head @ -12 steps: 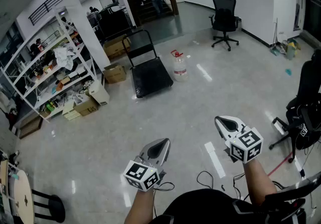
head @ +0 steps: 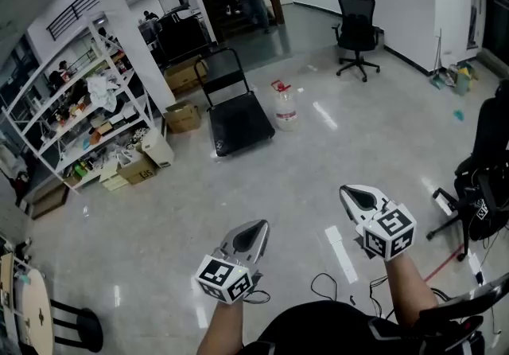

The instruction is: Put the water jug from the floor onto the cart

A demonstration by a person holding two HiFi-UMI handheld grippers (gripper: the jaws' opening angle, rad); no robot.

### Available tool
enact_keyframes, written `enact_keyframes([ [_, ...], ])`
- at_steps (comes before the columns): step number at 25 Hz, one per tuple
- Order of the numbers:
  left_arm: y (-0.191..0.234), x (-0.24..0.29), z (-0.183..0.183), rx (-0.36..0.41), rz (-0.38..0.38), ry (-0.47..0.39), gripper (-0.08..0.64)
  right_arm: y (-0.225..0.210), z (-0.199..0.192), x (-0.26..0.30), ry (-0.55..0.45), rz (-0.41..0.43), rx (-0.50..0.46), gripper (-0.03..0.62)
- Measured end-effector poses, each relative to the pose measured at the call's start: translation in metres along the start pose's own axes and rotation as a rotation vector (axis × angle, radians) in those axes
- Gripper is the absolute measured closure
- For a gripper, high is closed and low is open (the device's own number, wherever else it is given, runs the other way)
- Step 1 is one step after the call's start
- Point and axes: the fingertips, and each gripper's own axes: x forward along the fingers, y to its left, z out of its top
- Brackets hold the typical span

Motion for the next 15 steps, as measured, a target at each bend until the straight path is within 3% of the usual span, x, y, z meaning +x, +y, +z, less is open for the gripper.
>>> enact_keyframes([
  [15,-0.007,0.048,0.007,-0.005,0.036,-0.007,0.563,-0.044,0.005,-0.002,-0.033,0.041,0.008,0.594],
])
